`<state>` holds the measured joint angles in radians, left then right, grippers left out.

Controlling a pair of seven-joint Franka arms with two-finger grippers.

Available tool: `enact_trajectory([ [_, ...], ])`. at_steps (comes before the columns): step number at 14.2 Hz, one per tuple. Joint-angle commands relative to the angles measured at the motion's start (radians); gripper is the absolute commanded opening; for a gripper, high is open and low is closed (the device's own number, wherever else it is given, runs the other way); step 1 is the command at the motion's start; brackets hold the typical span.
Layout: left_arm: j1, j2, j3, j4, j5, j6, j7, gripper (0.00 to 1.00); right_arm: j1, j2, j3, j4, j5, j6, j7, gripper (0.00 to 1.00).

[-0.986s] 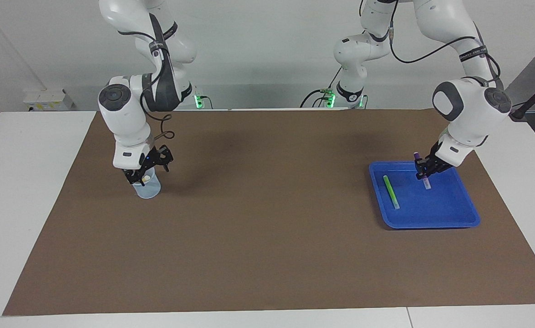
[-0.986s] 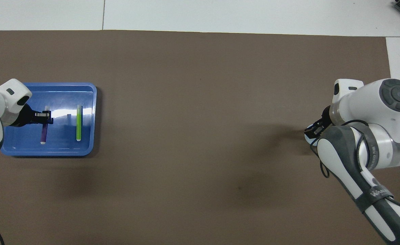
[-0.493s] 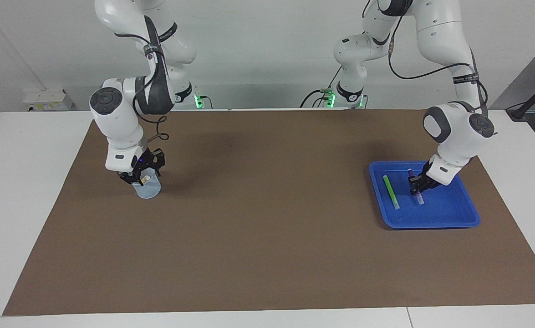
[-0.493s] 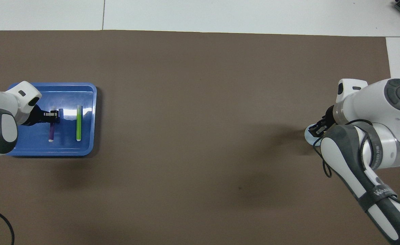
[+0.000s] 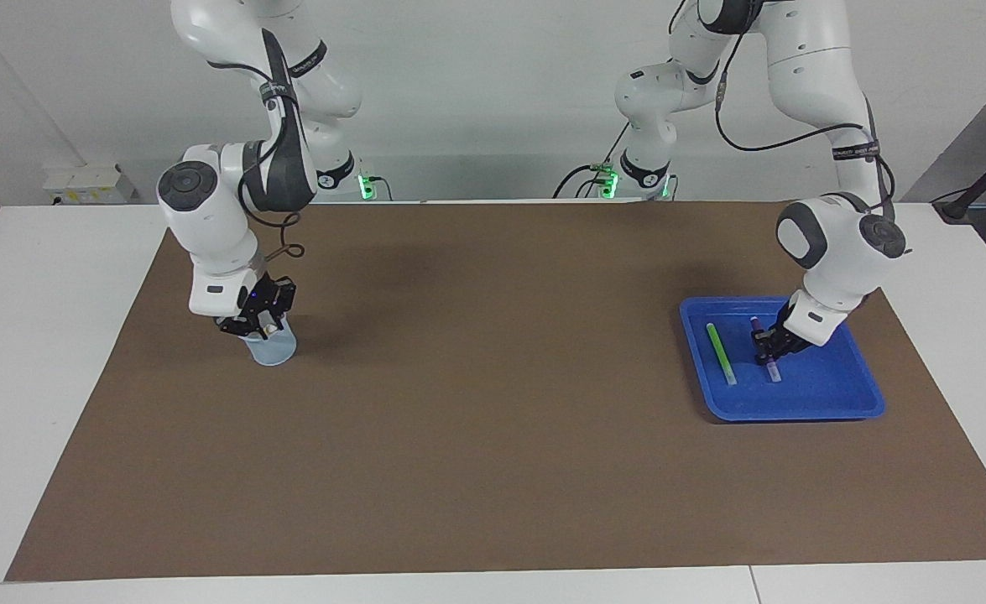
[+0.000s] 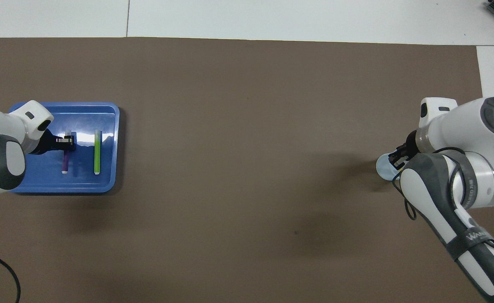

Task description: Right arm passes pens to left for tray arrangement

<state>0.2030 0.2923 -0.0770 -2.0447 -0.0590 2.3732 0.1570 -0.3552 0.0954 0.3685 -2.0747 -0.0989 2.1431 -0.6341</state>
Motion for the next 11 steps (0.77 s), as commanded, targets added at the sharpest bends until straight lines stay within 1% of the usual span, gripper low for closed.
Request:
enact_trajectory([
  [1,0.009,0.008,-0.006,-0.008,0.022,0.043,0.028,0.37,-0.036,0.006,0.017,-0.004,-0.016,0.011,-0.03,0.26],
  [2,0.012,0.013,-0.006,-0.002,0.022,0.043,0.051,0.55,-0.036,0.006,0.017,-0.005,-0.016,0.009,-0.03,0.21],
  [3,0.012,0.014,-0.006,0.0,0.022,0.041,0.061,0.62,-0.036,0.006,0.017,-0.004,-0.016,0.009,-0.03,0.17],
  [4,0.013,0.014,-0.006,0.001,0.022,0.043,0.059,0.75,-0.036,0.006,0.017,-0.004,-0.016,0.008,-0.03,0.07],
  [5,0.012,0.014,-0.007,0.006,0.022,0.041,0.059,0.79,-0.036,0.006,0.018,0.001,-0.016,0.003,-0.03,0.0],
  [7,0.013,0.014,-0.006,0.009,0.022,0.04,0.059,0.79,-0.036,0.012,0.018,0.025,-0.015,-0.038,-0.032,0.0],
  [10,0.013,0.011,-0.006,0.021,0.022,0.02,0.059,0.79,-0.027,0.03,0.02,0.167,-0.015,-0.222,-0.032,0.0],
  [11,0.013,0.007,-0.006,0.035,0.022,-0.014,0.059,0.79,-0.022,0.03,0.021,0.212,-0.015,-0.274,-0.042,0.0],
])
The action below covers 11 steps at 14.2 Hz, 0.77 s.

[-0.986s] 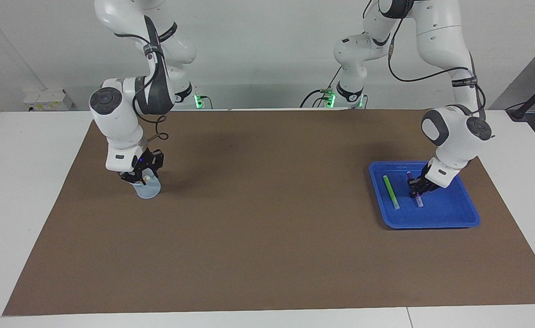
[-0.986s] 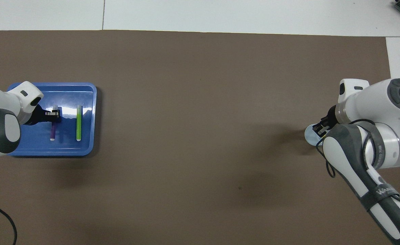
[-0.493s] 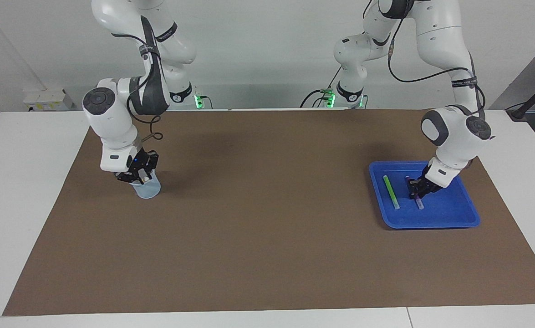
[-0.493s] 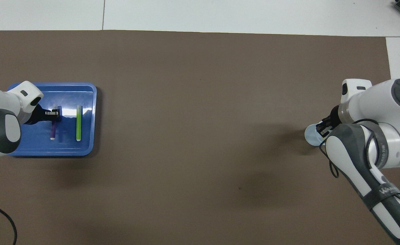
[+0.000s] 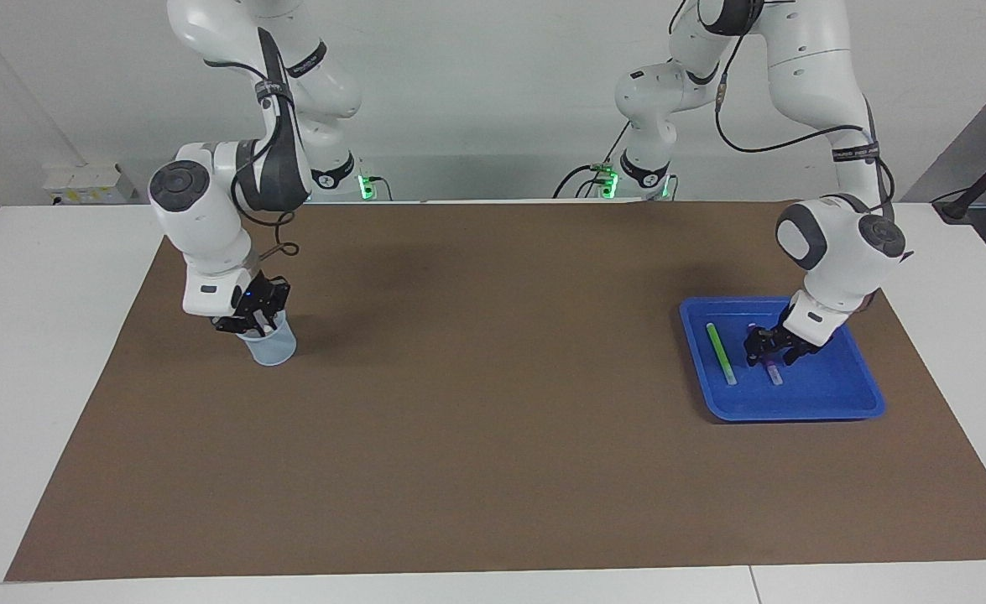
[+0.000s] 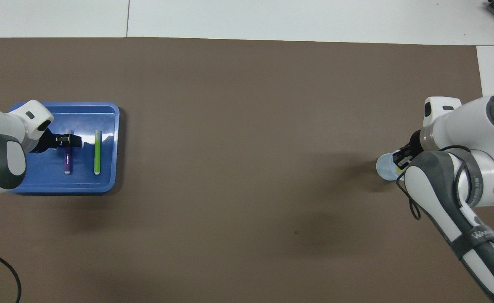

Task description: Right arm passes pens to left for tray arrangement

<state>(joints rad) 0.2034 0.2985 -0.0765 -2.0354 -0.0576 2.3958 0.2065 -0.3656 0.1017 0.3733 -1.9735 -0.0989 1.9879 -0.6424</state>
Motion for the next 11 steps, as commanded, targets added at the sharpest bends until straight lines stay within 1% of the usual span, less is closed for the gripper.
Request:
enact_trajectory([
  [1,0.013,-0.007,-0.006,0.055,0.019,-0.093,0.005,0.79,-0.01,0.023,0.019,0.148,-0.016,-0.157,-0.058,0.0],
  [4,0.01,-0.05,-0.006,0.159,0.015,-0.303,-0.019,0.8,0.025,-0.016,0.021,0.205,-0.015,-0.179,-0.143,0.0],
  [5,0.01,-0.068,-0.008,0.181,0.01,-0.355,-0.045,0.81,0.036,-0.022,0.022,0.228,-0.013,-0.184,-0.155,0.0],
  [7,0.005,-0.104,-0.009,0.214,0.007,-0.435,-0.102,0.84,0.072,-0.022,0.039,0.295,-0.004,-0.227,-0.152,0.0],
  [8,0.004,-0.122,-0.012,0.227,-0.001,-0.467,-0.154,0.86,0.092,-0.03,0.051,0.308,0.001,-0.236,-0.149,0.0],
  [9,0.002,-0.146,-0.012,0.236,-0.034,-0.49,-0.22,0.87,0.106,-0.043,0.07,0.308,0.008,-0.235,-0.143,0.0],
  [11,-0.004,-0.195,-0.011,0.244,-0.125,-0.523,-0.358,0.87,0.113,-0.059,0.105,0.308,0.077,-0.238,-0.11,0.0],
])
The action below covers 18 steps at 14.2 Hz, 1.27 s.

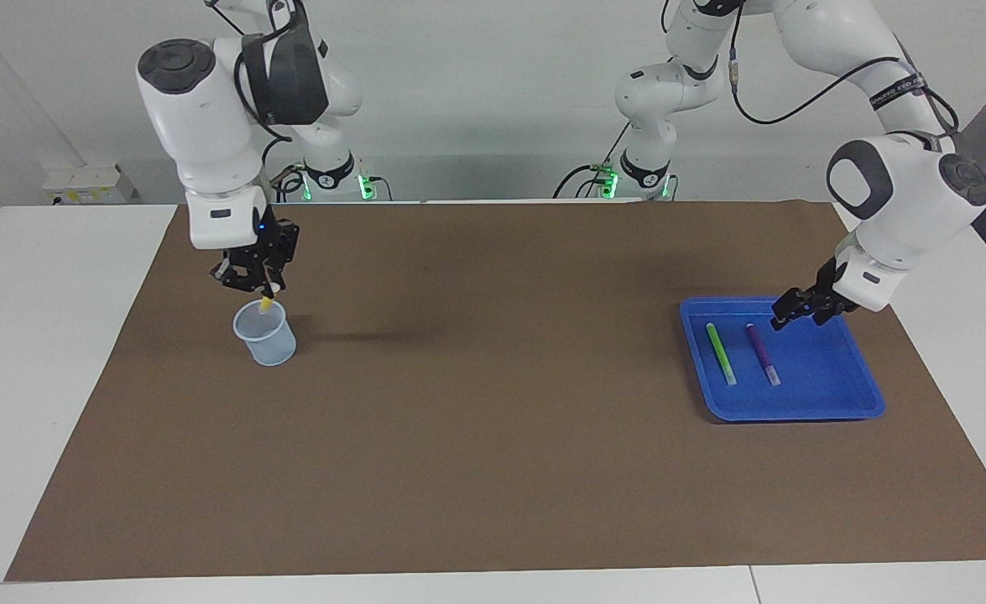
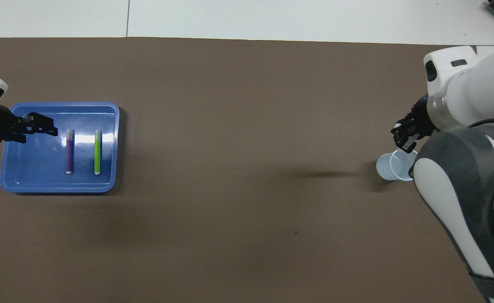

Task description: Right arm passes pens to left for tray arrangement

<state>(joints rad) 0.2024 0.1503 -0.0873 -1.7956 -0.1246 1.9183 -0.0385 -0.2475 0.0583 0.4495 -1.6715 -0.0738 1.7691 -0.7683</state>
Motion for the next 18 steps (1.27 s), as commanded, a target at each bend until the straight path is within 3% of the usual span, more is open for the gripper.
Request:
enact_trajectory([
  [1,-0.005,-0.07,-0.003,0.004,-0.076,-0.059,-0.189,0.87,-0.006,-0.017,0.04,0.004,0.089,-0.026,0.049,0.0],
  [5,-0.024,-0.149,-0.009,-0.001,-0.22,-0.088,-0.597,0.88,-0.001,-0.026,0.089,-0.01,0.311,-0.028,0.336,0.0],
  [9,-0.041,-0.17,-0.025,0.001,-0.338,-0.079,-0.97,0.88,0.103,-0.04,0.097,-0.03,0.445,0.021,0.645,0.0],
  [14,-0.09,-0.192,-0.032,-0.011,-0.425,-0.084,-1.367,0.88,0.158,-0.115,0.097,-0.212,0.695,0.33,0.702,0.0],
  [18,-0.171,-0.216,-0.031,-0.031,-0.418,-0.09,-1.618,0.88,0.266,-0.167,0.097,-0.335,0.775,0.573,0.783,0.0],
])
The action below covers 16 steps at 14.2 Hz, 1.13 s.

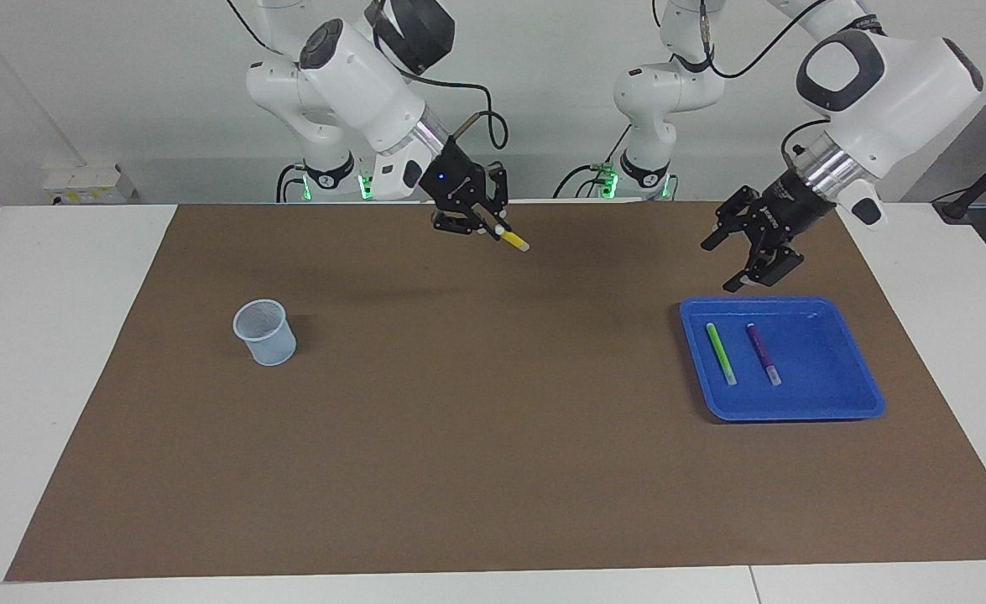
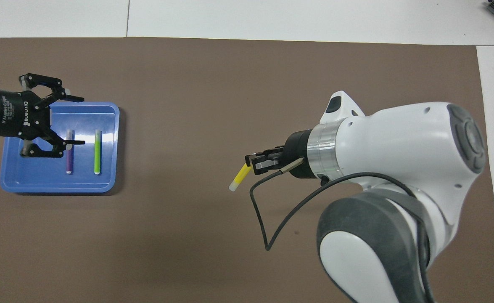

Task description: Right arm passes pens to left for tray arrangement

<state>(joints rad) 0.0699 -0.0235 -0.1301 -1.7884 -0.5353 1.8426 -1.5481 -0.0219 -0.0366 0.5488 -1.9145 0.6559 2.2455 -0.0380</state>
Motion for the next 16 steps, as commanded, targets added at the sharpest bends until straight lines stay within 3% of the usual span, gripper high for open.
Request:
enact_trajectory([
  [1,-0.065,-0.062,0.012,-0.066,-0.008,-0.014,-0.128,0.88,0.072,-0.078,-0.003,-0.115,0.069,0.165,0.103,0.0],
  [4,-0.107,-0.166,0.01,-0.185,-0.009,0.004,-0.129,0.88,0.163,-0.08,-0.003,-0.165,0.117,0.386,0.231,0.0],
  [7,-0.124,-0.249,0.01,-0.265,-0.011,0.006,-0.129,0.88,0.189,-0.08,-0.003,-0.176,0.146,0.459,0.26,0.0],
  [13,-0.188,-0.325,0.006,-0.377,-0.014,0.108,-0.227,0.88,0.278,-0.071,-0.001,-0.218,0.275,0.649,0.263,0.0],
  [16,-0.234,-0.326,0.003,-0.385,-0.014,0.156,-0.297,0.88,0.295,-0.071,-0.003,-0.218,0.294,0.652,0.26,0.0],
])
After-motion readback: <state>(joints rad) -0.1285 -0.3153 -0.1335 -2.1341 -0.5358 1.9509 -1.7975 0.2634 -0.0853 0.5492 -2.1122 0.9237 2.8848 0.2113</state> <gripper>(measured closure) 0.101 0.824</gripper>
